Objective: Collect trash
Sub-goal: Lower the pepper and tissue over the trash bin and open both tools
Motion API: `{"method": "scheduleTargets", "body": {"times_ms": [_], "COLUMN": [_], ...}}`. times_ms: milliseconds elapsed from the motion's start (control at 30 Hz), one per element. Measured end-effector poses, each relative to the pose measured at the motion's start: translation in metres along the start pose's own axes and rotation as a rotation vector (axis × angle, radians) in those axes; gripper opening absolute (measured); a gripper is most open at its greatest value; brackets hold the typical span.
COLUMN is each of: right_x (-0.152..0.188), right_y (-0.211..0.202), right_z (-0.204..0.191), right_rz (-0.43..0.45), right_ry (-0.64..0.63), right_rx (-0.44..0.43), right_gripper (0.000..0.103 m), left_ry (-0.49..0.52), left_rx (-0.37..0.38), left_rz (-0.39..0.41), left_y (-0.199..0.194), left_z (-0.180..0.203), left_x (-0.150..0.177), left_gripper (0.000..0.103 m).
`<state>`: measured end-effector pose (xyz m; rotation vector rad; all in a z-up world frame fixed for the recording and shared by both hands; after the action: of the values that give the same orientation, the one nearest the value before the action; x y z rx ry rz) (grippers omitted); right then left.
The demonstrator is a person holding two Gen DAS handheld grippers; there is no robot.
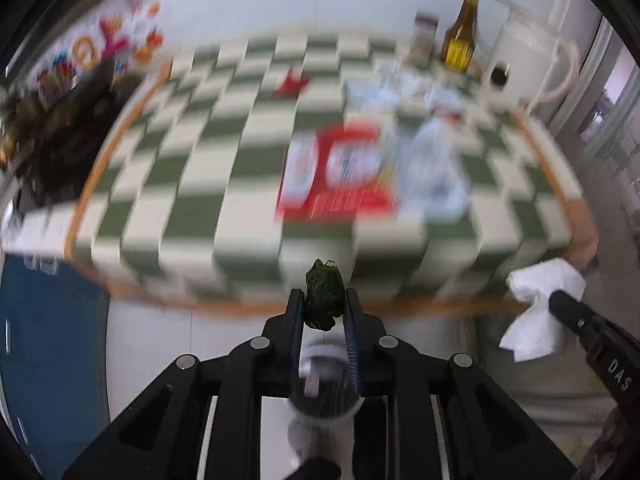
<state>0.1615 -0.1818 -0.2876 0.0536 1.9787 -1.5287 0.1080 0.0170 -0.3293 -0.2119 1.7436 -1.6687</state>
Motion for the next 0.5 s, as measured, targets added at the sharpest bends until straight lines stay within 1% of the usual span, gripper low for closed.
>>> {"method": "scheduleTargets", "body": {"times_ms": [100,167,233,267,300,367,400,467,500], "right_x": [0.070,0.109,0.149,0.176,0.196,0.237,0.251,0.291,0.306], "right_y": [0.032,0.057,0.090,0.115,0.136,0.181,0.197,0.250,0.270], "right_z": [-0.016,-0.022,-0.026,-0.027,-0.026,-0.025,-0.024,-0.020,-0.019], "right_rz": [-0.124,-0.188,-0.261,-0.317,-0.354,-0.430,-0.453,-0.529,-0.553], "right_ry": [0.025,0.031,0.040,0.050,0.063,0.063,0.066,0.063,0.057], "right_rx": [-0.036,-0.049,-0.065,-0.073,-0.085,-0.081,-0.082,-0.078,-0.080], "right_gripper": [0.009,0.009,0.009,0.009,0.009,0.009,0.009,0.009,0.009], "left_ry": [-0.026,-0.037,-0.056,-0.063,-0.079,-0.104,-0.113,-0.147,-0.150], "left_rx": [-0.008,-0.019,-0.015,-0.020,-0.024,-0.033,-0.040,-0.042,-0.040], "left_rz": [-0.125,-0.228,-0.298,-0.341,-0.381,-0.439,-0.469,-0.528,-0.543], "left_y": [0.039,0.081,0.115,0.140,0.166,0.209,0.231,0.282,0.297], "left_z": [-0.025,-0.042,-0.054,-0.061,-0.067,-0.077,-0.082,-0.091,-0.092], "left_x": [0.044,0.079,0.103,0.117,0.131,0.151,0.160,0.180,0.187], "left_gripper": [0.016,0.016,0.016,0.016,0.016,0.016,0.016,0.016,0.016]}}
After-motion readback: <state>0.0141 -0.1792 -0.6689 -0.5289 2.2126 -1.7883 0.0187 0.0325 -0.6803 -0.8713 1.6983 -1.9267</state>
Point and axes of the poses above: each gripper's, at about its wrist camera, not at the fingertips, and y roughly the way its jaws point, z to its right, x to its underside, the point moved 5 cm from there along y, roughly the way its jaws point, and after that the axes turned 13 degrees about -y, right-handed, at the moved point
